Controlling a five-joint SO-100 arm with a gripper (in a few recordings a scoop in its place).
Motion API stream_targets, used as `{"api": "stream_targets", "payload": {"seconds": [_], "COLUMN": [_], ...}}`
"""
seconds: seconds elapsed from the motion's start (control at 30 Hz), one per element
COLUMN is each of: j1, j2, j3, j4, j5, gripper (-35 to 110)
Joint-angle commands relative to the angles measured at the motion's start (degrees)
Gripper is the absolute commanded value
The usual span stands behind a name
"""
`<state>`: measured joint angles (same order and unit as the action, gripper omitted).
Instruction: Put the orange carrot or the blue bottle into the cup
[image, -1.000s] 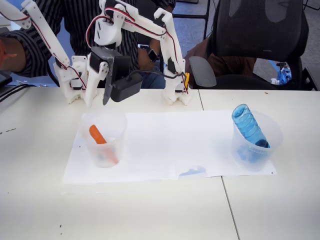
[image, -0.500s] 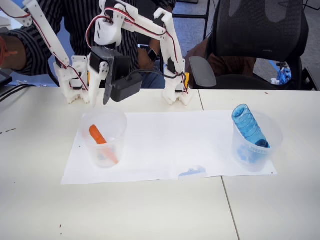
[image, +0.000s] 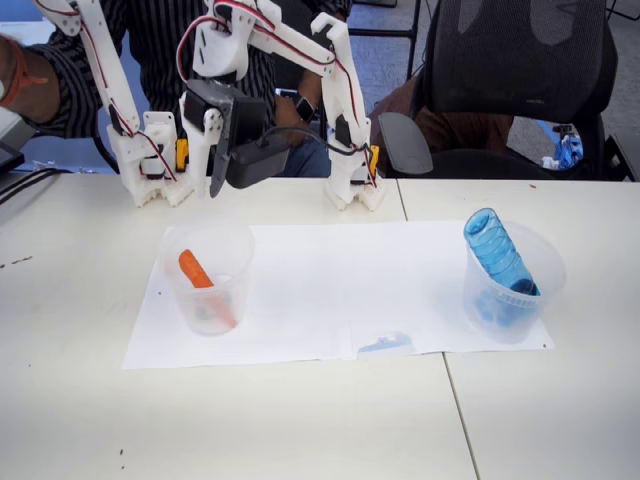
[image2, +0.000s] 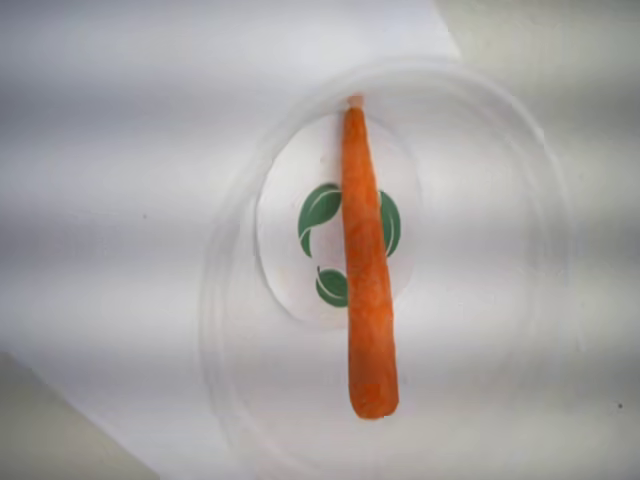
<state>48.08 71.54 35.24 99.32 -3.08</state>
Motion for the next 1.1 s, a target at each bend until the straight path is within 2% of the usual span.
{"api": "stream_targets", "payload": {"seconds": [0.0, 0.3, 0.7, 0.9, 1.07], "j1": [0.88, -0.18, -19.16, -27.25, -30.41], "j2": [14.5, 33.84, 59.68, 72.95, 88.33], "j3": [-4.57, 13.01, 39.46, 51.94, 68.91], "j4": [0.7, 0.53, -0.44, -7.91, -16.96], "j5": [0.53, 0.09, 0.18, -0.35, -0.53], "gripper": [11, 12, 12, 11, 12]}}
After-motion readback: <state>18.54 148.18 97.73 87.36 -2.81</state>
